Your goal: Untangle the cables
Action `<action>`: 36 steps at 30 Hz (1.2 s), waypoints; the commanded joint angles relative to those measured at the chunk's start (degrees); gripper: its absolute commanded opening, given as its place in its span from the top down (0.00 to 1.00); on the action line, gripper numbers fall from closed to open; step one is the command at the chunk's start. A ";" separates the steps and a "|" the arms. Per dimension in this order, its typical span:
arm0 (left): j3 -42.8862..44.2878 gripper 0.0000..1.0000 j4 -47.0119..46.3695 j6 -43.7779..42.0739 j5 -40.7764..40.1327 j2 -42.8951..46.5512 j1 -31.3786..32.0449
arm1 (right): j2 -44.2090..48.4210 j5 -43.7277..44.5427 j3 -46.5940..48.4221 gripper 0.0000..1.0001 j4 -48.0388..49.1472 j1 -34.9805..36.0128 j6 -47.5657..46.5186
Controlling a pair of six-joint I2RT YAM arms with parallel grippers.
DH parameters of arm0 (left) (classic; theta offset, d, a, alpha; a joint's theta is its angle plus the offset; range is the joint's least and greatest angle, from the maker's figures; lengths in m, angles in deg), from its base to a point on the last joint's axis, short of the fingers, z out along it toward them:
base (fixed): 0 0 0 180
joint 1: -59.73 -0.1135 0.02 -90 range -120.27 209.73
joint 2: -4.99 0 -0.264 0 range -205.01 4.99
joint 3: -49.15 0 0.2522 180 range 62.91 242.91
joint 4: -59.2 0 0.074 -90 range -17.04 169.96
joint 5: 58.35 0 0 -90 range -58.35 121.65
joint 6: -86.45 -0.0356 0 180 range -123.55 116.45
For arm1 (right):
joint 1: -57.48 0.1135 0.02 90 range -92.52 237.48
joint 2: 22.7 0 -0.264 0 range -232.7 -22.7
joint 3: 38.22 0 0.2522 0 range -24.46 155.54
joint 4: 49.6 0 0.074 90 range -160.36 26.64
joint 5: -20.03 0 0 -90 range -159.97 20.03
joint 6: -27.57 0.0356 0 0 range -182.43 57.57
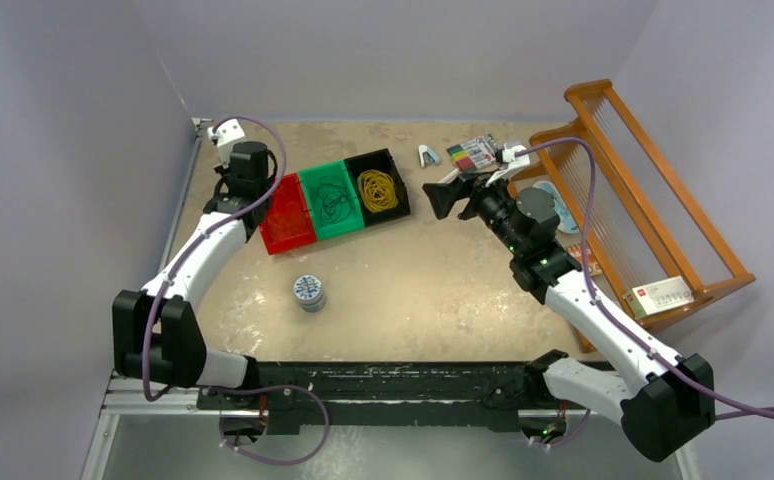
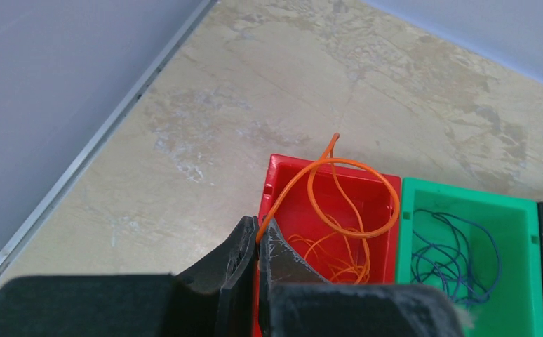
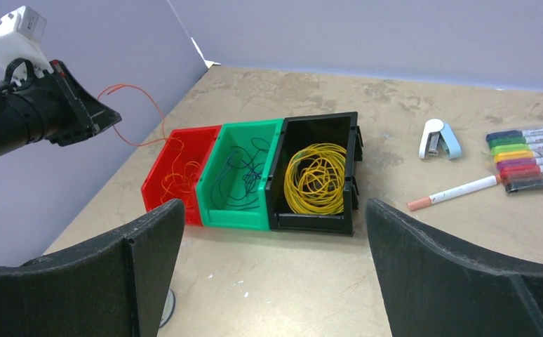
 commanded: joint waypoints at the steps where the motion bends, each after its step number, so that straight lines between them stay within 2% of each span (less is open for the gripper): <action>1: 4.53 1.00 2.34 0.30 -5.35 -1.88 -0.05 | 0.24 -0.52 0.96 0.01 2.07 -0.30 0.16; 11: 5.58 1.00 4.39 -1.34 -3.29 -8.27 1.65 | -0.32 -0.63 1.10 0.01 1.74 -0.27 -0.23; 26: 5.66 1.00 2.50 1.09 6.53 -18.15 1.69 | -0.81 -0.89 1.22 0.01 1.08 -0.24 -0.32; 36: 5.41 1.00 1.34 2.22 8.73 -22.75 1.71 | -1.07 -1.15 1.23 0.01 0.82 -0.22 -0.35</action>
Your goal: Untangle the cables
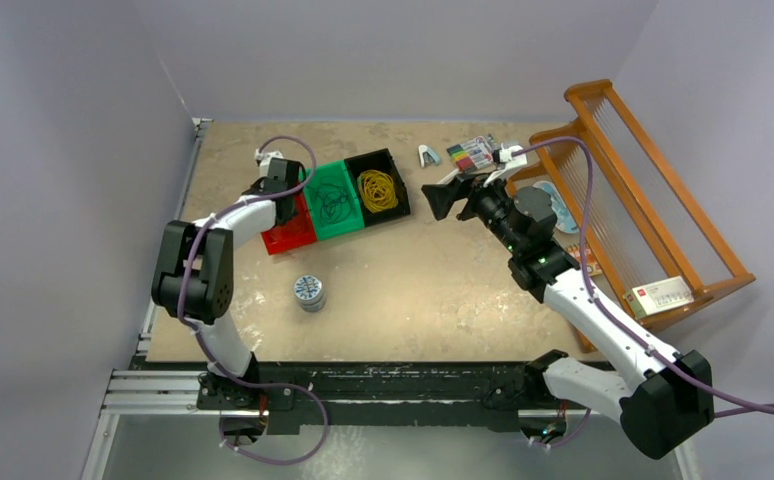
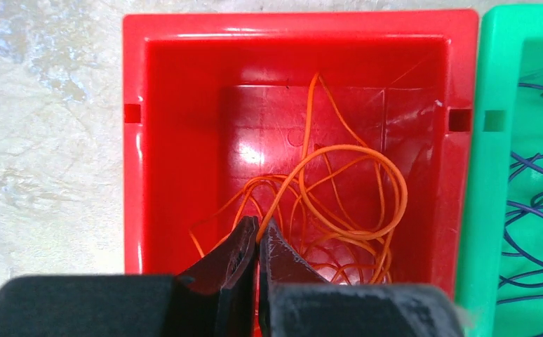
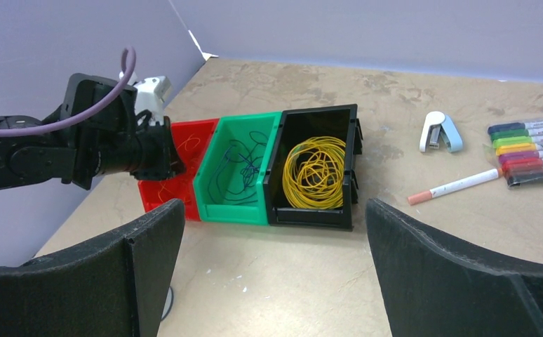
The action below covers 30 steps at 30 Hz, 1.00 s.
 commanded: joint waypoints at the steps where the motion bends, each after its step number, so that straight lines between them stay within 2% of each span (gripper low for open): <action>1: 2.22 1.00 -2.61 1.70 1.01 -1.39 0.16 | -0.27 -0.93 1.33 0.00 1.13 -0.22 -0.36; 7: 2.13 0.99 -2.23 2.93 -0.05 -1.55 0.16 | -0.35 -1.11 1.55 0.01 1.05 -0.26 -0.45; 17: 2.97 0.71 -1.44 3.17 -3.25 6.58 0.18 | -0.86 -1.29 1.68 0.01 1.08 -0.27 -0.27; 19: 3.22 0.68 -0.86 3.13 -3.89 7.50 0.15 | -0.96 -1.29 1.77 0.01 1.14 -0.22 -0.15; 23: 2.60 0.50 -0.67 3.64 -5.55 9.95 0.16 | -0.97 -1.25 1.90 0.01 1.16 -0.27 -0.06; 30: 1.63 0.43 -1.49 2.75 -3.81 16.00 0.16 | -0.82 0.28 1.70 0.01 1.38 -0.26 0.33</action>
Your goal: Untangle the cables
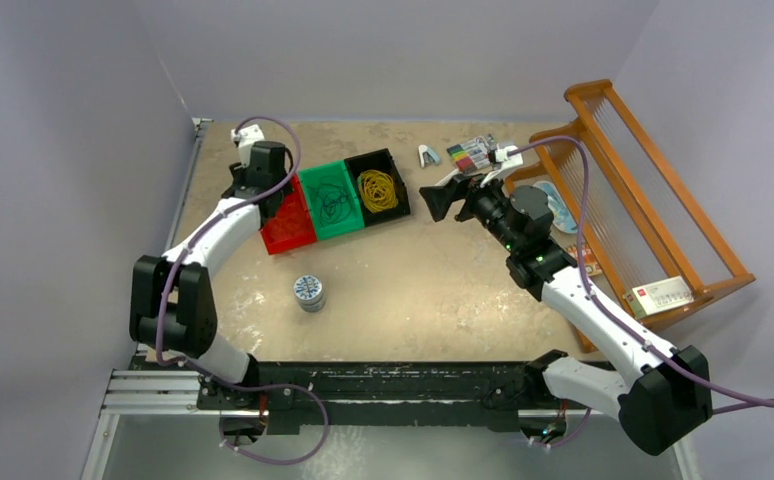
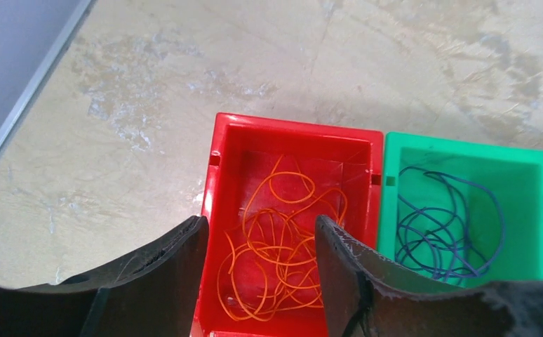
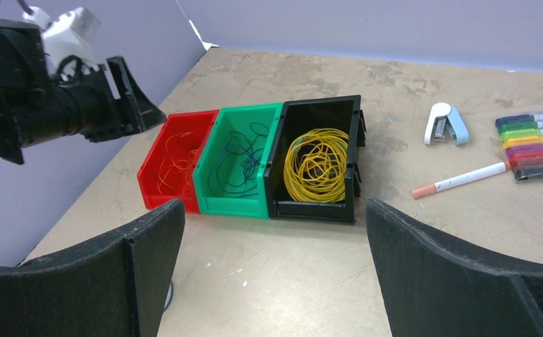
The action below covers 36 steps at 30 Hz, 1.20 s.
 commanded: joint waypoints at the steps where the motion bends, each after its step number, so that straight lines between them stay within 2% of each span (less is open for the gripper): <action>1: 0.26 0.42 -1.51 -0.43 0.91 6.35 0.16 | 0.55 1.96 1.60 0.01 1.64 -0.23 0.44; 8: -6.58 0.34 -9.42 -0.27 11.74 19.05 0.16 | 1.99 10.21 1.73 0.01 1.30 -0.22 0.60; 16: -11.10 0.28 -7.67 -2.01 13.93 32.44 0.16 | 8.80 23.20 2.23 0.01 2.25 -0.22 -6.99; 24: -21.86 0.27 -6.28 4.78 3.31 46.32 0.16 | 15.63 29.93 -0.27 0.01 1.64 -0.26 -11.52; 30: -29.14 0.26 -4.43 9.03 0.16 52.86 0.16 | 24.03 32.57 -6.04 0.01 -1.95 -0.26 -8.77; 36: -32.14 0.26 -1.81 10.57 -3.06 57.41 0.16 | 30.42 33.46 -12.44 0.01 -0.35 -0.30 -8.29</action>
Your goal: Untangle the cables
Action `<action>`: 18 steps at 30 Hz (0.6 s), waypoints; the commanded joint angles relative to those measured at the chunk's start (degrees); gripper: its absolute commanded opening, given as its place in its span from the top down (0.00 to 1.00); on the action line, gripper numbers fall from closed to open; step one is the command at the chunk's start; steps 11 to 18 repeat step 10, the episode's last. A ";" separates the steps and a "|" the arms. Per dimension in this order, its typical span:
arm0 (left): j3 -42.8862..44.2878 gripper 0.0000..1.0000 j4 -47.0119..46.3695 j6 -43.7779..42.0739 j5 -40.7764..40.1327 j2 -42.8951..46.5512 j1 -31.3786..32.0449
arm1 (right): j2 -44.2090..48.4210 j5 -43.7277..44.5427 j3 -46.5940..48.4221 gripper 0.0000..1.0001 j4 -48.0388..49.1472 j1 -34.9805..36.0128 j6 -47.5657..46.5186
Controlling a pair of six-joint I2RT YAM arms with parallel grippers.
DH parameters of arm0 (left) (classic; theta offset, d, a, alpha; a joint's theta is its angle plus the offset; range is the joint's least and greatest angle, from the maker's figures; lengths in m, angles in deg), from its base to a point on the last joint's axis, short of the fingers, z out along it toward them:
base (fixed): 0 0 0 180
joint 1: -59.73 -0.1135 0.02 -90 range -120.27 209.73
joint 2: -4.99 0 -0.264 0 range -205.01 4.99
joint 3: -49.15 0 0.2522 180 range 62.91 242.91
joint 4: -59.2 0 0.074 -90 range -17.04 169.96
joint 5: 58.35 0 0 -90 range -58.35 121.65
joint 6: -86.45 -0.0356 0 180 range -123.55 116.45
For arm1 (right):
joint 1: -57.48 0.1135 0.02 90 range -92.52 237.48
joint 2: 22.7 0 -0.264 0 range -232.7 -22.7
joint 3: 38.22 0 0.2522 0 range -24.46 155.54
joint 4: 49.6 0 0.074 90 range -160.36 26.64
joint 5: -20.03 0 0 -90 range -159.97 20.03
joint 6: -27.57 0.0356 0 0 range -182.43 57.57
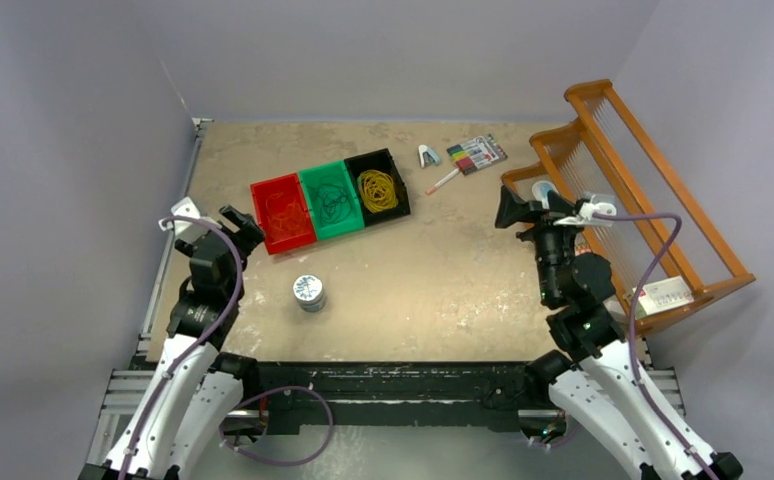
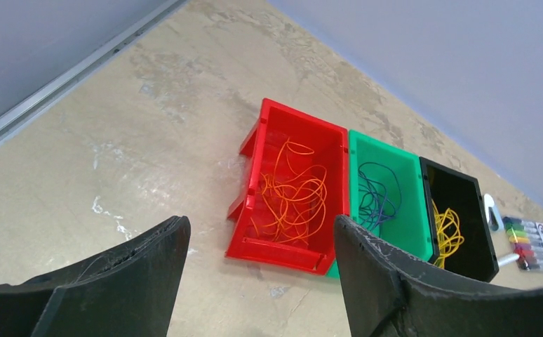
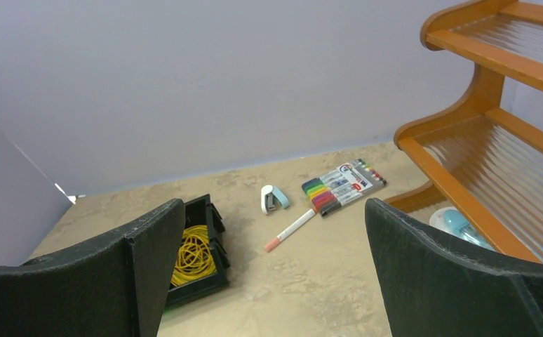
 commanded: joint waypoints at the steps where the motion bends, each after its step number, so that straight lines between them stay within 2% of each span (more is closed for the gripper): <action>1: -1.57 0.25 -0.38 2.40 -4.21 4.03 0.16 | 2.51 2.11 -2.66 0.01 2.50 -0.24 -0.07; 10: -3.61 0.21 -1.82 1.84 -5.31 6.33 0.16 | 0.68 2.27 -3.48 0.01 3.44 -0.26 -1.37; 18: -3.61 0.21 -1.82 1.84 -5.31 6.33 0.16 | 0.68 2.27 -3.48 0.01 3.44 -0.26 -1.37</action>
